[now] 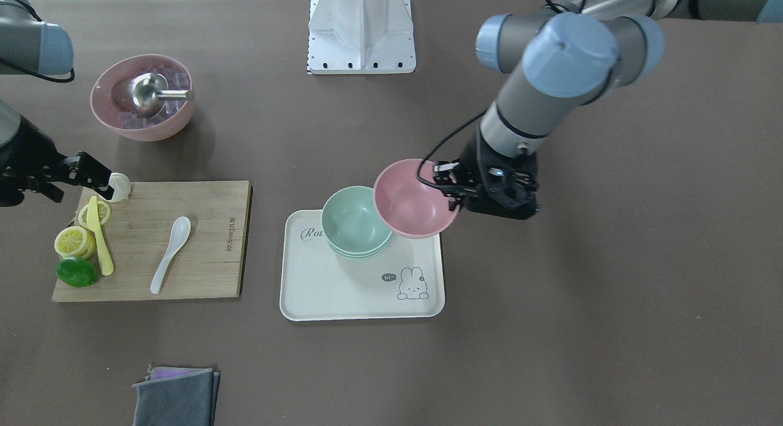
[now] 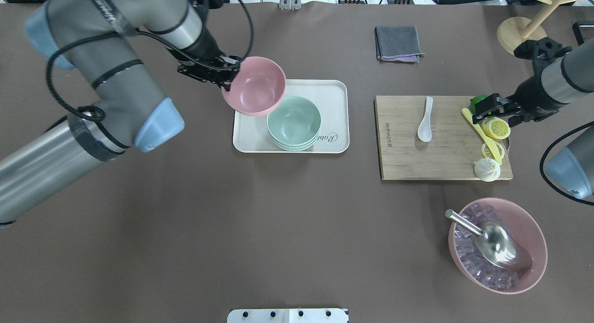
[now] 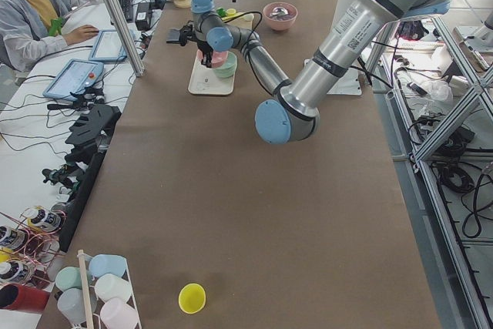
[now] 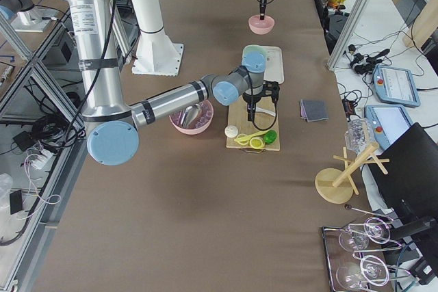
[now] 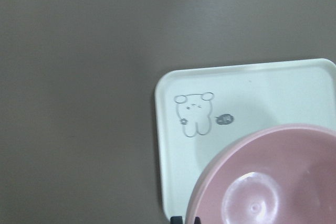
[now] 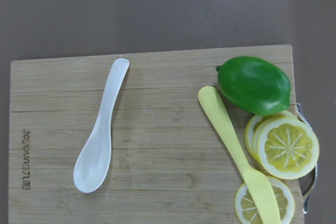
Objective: Stack pink bowl on green and place spoon
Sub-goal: 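Carry the pink bowl over the green bowl while right gripper reaches for spoon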
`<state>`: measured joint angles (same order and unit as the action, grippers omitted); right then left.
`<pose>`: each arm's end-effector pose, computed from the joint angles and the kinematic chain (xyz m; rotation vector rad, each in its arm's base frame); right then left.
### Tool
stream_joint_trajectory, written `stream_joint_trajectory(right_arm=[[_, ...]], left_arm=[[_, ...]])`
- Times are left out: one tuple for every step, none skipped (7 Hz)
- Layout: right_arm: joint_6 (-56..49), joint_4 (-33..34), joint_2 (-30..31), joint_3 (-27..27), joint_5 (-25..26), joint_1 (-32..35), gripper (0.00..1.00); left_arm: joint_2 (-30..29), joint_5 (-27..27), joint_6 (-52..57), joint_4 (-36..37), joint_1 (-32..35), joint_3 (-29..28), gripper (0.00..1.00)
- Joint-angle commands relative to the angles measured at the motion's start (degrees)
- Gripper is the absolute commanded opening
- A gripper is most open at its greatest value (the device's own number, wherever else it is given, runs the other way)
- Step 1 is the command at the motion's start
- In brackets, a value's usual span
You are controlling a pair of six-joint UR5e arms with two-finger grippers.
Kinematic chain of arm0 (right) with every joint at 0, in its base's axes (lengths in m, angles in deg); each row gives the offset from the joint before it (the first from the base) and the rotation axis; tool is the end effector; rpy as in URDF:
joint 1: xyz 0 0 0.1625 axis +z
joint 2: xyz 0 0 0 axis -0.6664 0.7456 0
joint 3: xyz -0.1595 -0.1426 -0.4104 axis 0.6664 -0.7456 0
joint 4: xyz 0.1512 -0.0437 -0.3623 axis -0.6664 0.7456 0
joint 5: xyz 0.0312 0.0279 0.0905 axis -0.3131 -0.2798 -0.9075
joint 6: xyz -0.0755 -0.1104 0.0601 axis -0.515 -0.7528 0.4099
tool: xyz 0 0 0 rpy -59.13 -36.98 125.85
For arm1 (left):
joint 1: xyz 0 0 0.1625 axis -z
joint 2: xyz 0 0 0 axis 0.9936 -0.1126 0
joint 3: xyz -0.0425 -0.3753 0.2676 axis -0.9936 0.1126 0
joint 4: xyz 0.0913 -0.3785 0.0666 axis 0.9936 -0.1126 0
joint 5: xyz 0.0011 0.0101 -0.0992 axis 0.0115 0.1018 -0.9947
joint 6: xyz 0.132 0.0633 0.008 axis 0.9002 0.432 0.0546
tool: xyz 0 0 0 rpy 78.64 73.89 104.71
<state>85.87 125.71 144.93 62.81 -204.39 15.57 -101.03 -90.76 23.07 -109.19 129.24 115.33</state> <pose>-0.2632 -0.4946 0.5214 0.0584 -0.8812 0.0790 0.4843 -0.5730 0.2151 0.1247 0.9893 0.0608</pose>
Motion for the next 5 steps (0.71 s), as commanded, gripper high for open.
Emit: stream_joint_trajectory(right_arm=[[1.8,-0.5,-3.2,-3.4,1.0,-1.7,0.94],[2.7,-0.6,-3.3,-3.4,1.0,-1.9,0.94],[3.7,-0.6,-3.4,-3.2,1.0,-2.1,0.94],[4.2,-0.6,-3.4,-3.1,1.0,-2.3,0.94],[5.1,-0.6,-3.4,-3.2,1.4,-2.9,0.94]], left_arm=[[-4.3,3.9,-3.0,-0.4,-5.4,-5.1,0.00],[-4.8,3.8,-2.4,-0.5,-5.6,-6.1,0.00],[-5.0,3.8,-2.2,-4.4,-5.6,-9.3,0.00],[-5.1,3.8,-2.2,-7.5,-5.6,-11.4,0.00],[-5.1,3.8,-2.3,-7.6,-5.6,-12.2,0.00]])
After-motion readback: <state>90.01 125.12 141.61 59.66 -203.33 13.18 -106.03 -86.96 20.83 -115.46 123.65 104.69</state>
